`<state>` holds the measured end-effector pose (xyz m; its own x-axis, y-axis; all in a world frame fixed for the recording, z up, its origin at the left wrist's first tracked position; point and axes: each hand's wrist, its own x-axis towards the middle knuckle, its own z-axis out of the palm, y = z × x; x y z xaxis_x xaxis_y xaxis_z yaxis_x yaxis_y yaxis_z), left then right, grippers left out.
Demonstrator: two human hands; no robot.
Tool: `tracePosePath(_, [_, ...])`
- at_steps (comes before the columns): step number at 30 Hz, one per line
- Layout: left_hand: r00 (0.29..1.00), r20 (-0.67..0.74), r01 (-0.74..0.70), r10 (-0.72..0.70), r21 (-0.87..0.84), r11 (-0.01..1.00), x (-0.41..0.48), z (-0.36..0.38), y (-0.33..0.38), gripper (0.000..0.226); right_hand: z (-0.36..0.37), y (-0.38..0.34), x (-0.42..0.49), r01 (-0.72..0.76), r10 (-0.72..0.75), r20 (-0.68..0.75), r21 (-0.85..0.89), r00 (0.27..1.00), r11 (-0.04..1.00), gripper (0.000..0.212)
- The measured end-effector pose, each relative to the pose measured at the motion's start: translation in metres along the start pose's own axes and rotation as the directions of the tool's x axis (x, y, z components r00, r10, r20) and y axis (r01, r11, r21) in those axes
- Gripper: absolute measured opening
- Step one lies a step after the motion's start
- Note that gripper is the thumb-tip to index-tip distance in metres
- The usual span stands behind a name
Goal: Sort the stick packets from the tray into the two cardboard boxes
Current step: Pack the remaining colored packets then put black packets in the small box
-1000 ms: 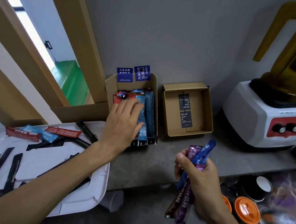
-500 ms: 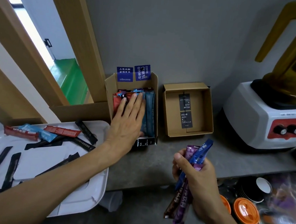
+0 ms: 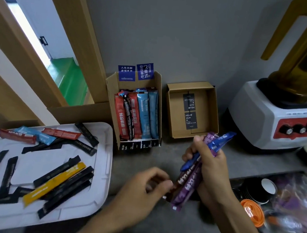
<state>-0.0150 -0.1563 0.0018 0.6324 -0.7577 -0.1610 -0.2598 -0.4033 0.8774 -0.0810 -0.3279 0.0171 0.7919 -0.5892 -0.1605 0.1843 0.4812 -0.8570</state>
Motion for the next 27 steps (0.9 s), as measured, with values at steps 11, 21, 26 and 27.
tracePosePath(11, [0.921,-0.318,0.037,-0.224,-0.501,0.865,-0.036,0.014,0.0,0.017,0.038,0.022,0.007,-0.063,0.077,-0.065,0.188,0.995,0.98,0.025])
tracePosePath(21, [0.702,-0.71,-0.084,0.053,-0.009,0.996,-0.019,-0.094,0.033,0.017,0.036,0.006,0.026,0.069,-0.034,-0.156,0.225,0.987,0.972,0.02])
tracePosePath(26, [0.88,-0.413,-0.027,0.236,0.452,0.891,0.048,-0.132,0.047,0.017,0.026,0.005,0.023,0.1,-0.078,-0.176,0.12,0.981,0.988,0.017])
tracePosePath(27, [0.916,-0.337,-0.031,0.218,0.482,0.875,0.061,-0.13,0.049,0.016,0.025,0.006,0.021,0.096,-0.076,-0.173,0.114,0.982,0.989,0.017])
